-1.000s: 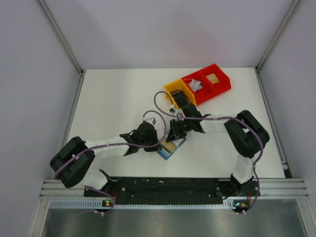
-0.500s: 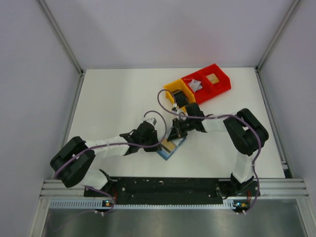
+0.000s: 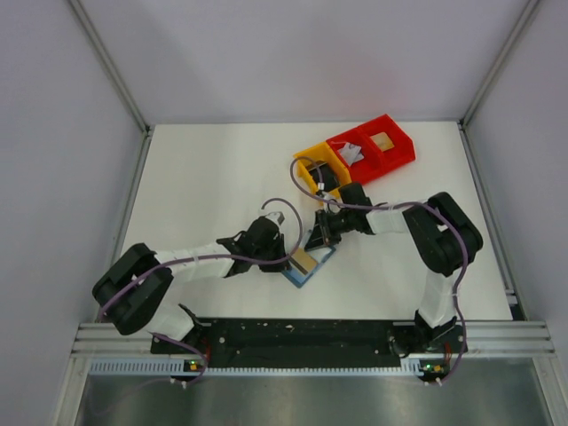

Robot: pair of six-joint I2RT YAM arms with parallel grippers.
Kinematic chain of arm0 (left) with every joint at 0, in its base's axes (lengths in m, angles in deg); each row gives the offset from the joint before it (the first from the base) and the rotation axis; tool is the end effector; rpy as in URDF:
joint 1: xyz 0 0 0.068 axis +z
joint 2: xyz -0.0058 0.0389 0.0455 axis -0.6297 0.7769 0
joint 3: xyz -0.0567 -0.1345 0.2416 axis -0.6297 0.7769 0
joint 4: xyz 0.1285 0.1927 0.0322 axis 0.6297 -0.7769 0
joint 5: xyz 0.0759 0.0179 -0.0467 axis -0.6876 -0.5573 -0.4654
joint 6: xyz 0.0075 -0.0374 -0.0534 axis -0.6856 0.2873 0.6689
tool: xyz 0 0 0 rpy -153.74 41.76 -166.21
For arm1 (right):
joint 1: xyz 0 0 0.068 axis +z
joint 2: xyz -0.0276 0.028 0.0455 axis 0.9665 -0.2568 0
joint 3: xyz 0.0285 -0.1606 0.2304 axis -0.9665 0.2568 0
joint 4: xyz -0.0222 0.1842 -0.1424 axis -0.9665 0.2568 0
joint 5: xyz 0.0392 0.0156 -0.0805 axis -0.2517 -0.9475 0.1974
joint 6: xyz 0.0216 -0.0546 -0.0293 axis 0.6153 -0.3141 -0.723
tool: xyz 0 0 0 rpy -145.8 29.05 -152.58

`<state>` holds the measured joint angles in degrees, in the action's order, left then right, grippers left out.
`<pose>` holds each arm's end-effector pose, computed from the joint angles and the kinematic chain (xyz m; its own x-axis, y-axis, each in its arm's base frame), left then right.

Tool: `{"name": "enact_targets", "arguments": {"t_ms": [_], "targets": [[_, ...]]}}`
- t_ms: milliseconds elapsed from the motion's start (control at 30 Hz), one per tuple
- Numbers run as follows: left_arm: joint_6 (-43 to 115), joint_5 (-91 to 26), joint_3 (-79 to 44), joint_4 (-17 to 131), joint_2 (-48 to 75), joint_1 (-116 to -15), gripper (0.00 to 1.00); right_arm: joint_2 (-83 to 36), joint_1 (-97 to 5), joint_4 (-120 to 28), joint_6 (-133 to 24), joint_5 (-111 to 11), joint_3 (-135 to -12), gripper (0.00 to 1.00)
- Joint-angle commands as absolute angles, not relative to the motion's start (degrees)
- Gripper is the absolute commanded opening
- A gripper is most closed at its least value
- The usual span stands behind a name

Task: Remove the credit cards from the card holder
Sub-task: Remove the credit card from the card holder.

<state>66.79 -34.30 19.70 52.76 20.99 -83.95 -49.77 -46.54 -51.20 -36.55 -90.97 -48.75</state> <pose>0.1765 -0.1844 0.1691 -0.9082 -0.0312 -0.4173 0.1976 0.8470 -0.4934 0.2783 0.1955 0.1455 -0.9265 -0.1893 -0.3253 -0.3763 0.4806 0.7921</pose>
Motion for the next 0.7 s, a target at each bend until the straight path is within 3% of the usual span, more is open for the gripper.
{"name": "enact_targets", "arguments": {"t_ms": [0, 367, 667], "targets": [[64.4, -34.8, 20.0, 47.6, 20.4, -83.8, 0.00, -51.2, -47.0, -49.7, -38.9, -92.6, -51.9, 0.03], [67.3, -38.5, 19.6, 54.1, 10.3, -83.8, 0.11, -50.9, -45.6, -51.9, -37.4, -92.1, -49.8, 0.00], [66.4, -34.5, 16.0, 51.9, 20.6, -83.8, 0.01, -50.8, -45.5, -51.9, -37.2, -91.9, -50.7, 0.15]]}}
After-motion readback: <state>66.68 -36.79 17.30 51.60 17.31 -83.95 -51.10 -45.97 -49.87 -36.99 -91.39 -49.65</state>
